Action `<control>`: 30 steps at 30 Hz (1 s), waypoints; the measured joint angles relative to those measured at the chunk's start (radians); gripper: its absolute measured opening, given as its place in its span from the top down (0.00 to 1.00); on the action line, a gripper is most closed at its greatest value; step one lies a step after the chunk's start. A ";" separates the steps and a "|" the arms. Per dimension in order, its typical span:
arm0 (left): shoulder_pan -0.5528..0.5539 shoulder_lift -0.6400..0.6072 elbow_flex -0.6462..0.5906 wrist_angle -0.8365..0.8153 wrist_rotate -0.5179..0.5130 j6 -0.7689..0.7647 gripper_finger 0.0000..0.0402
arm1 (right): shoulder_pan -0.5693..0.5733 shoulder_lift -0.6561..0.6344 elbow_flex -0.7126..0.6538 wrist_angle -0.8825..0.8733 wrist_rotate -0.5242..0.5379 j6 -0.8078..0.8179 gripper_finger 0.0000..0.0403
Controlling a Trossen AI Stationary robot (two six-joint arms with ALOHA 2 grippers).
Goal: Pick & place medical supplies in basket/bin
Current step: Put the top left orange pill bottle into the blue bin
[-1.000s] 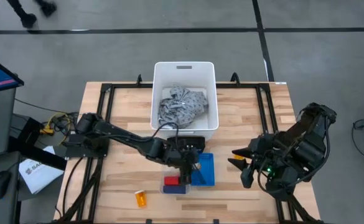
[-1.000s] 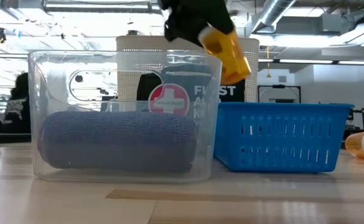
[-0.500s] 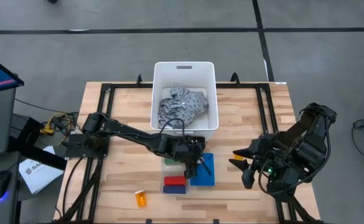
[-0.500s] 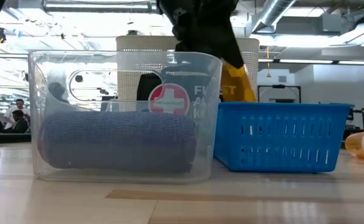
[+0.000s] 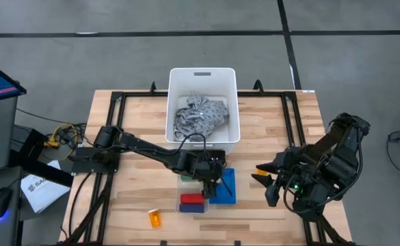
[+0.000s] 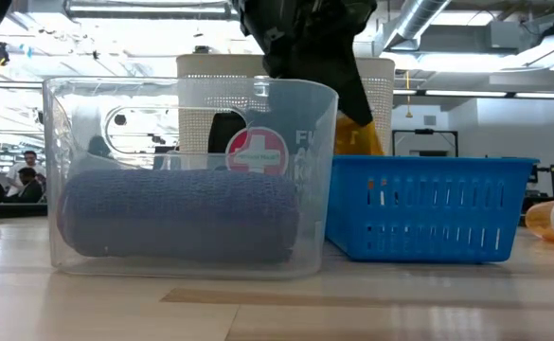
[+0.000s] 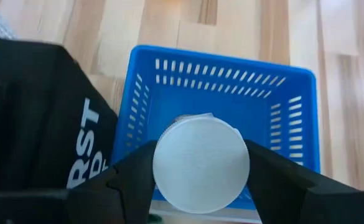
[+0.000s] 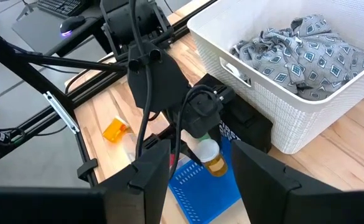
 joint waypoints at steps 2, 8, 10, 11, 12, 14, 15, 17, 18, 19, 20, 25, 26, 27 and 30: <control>0.000 0.001 0.000 -0.003 0.001 0.001 0.45 | 0.000 0.000 0.000 0.000 0.000 0.000 0.59; 0.000 0.001 0.000 0.000 0.004 0.001 0.44 | 0.000 0.000 0.000 0.001 0.008 0.000 0.59; 0.000 0.001 0.000 -0.008 0.009 0.002 0.44 | 0.000 0.000 0.000 0.002 0.008 0.000 0.59; 0.000 0.001 0.000 -0.011 0.009 0.002 0.44 | 0.000 0.000 0.000 0.001 0.008 0.003 0.59; 0.000 0.001 0.000 -0.011 0.009 0.002 0.44 | 0.000 0.000 0.000 0.002 0.008 0.005 0.59; 0.000 0.001 0.000 -0.011 0.009 0.002 0.44 | 0.000 0.000 0.000 0.002 0.008 0.005 0.59; 0.000 0.001 0.000 -0.011 0.009 0.002 0.43 | 0.000 0.000 0.000 0.002 0.008 0.005 0.59; 0.000 0.001 0.000 -0.010 0.009 0.001 0.43 | 0.000 0.000 0.000 0.002 0.008 0.007 0.59; 0.000 0.001 0.000 -0.010 0.009 -0.002 0.43 | 0.000 0.000 0.000 0.002 0.008 0.008 0.59; 0.000 0.001 0.000 -0.010 0.009 -0.004 0.43 | 0.001 0.000 0.000 0.003 0.008 0.008 0.59; 0.000 0.001 0.000 -0.010 0.009 -0.006 0.43 | 0.004 0.000 0.000 0.005 0.009 0.008 0.59; -0.003 0.002 0.000 0.020 0.009 -0.007 0.43 | 0.012 0.000 0.000 0.010 0.015 0.008 0.59; -0.005 0.005 0.000 0.033 0.006 -0.007 0.43 | 0.012 0.000 0.000 0.010 0.019 0.008 0.59; -0.008 0.008 0.000 0.040 -0.005 -0.008 0.43 | 0.012 0.000 0.000 0.012 0.021 0.008 0.59; -0.011 0.013 0.000 0.034 -0.010 -0.009 0.43 | 0.012 0.000 0.000 0.014 0.022 0.008 0.59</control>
